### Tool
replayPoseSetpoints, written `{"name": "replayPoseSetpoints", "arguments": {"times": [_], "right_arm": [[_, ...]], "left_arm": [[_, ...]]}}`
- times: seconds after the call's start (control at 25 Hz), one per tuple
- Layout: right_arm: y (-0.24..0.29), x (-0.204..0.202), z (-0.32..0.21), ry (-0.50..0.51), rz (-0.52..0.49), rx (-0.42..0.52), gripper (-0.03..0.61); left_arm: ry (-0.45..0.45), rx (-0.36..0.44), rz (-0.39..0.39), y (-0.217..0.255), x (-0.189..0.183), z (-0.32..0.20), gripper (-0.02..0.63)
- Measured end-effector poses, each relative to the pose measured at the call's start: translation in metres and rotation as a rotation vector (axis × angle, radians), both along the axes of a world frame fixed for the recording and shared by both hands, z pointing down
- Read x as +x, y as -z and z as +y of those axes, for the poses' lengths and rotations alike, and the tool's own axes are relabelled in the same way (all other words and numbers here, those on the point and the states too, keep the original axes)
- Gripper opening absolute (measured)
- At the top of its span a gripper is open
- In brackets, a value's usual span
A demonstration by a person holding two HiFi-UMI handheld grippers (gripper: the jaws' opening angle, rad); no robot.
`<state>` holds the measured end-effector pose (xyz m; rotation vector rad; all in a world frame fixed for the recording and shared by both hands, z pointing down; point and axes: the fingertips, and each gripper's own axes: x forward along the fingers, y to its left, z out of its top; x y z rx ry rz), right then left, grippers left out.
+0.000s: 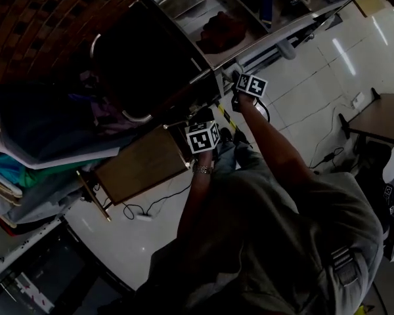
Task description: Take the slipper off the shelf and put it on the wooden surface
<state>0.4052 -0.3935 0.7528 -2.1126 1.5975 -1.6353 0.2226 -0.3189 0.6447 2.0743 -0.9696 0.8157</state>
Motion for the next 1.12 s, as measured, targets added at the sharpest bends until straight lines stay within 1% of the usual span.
{"name": "replayPoseSetpoints", "arguments": {"times": [0.04, 0.12, 0.2, 0.28, 0.36, 0.48, 0.56, 0.68, 0.8, 1.0, 1.12], "right_arm": [[0.015, 0.004, 0.012, 0.016, 0.046, 0.018, 0.083], [0.047, 0.017, 0.040, 0.059, 0.176, 0.043, 0.067], [0.070, 0.025, 0.067, 0.105, 0.295, 0.045, 0.061], [0.082, 0.029, 0.088, 0.135, 0.360, 0.040, 0.060], [0.087, 0.036, 0.105, 0.139, 0.378, 0.032, 0.060], [0.091, 0.054, 0.130, 0.115, 0.364, 0.027, 0.060], [0.092, 0.062, 0.143, 0.106, 0.346, 0.030, 0.060], [0.095, 0.067, 0.163, 0.098, 0.334, 0.029, 0.060], [0.101, 0.066, 0.181, 0.078, 0.342, 0.027, 0.060], [0.103, 0.047, 0.218, 0.051, 0.369, -0.004, 0.060], [0.112, 0.021, 0.243, 0.051, 0.405, 0.002, 0.060]], "left_arm": [[0.000, 0.010, 0.003, 0.003, 0.004, -0.004, 0.003], [-0.015, 0.035, 0.006, 0.007, 0.019, -0.011, 0.003], [-0.036, 0.064, 0.010, 0.013, 0.039, -0.013, 0.003], [-0.052, 0.090, 0.018, 0.021, 0.055, -0.009, 0.003], [-0.072, 0.107, 0.024, 0.028, 0.071, 0.002, 0.003], [-0.103, 0.114, 0.016, 0.033, 0.091, 0.024, 0.003], [-0.111, 0.117, 0.008, 0.036, 0.095, 0.039, 0.003], [-0.128, 0.129, 0.002, 0.043, 0.093, 0.061, 0.003], [-0.147, 0.151, -0.008, 0.051, 0.082, 0.073, 0.003], [-0.135, 0.168, -0.010, 0.061, 0.052, 0.092, 0.003], [-0.139, 0.176, -0.008, 0.065, 0.019, 0.113, 0.003]]}}
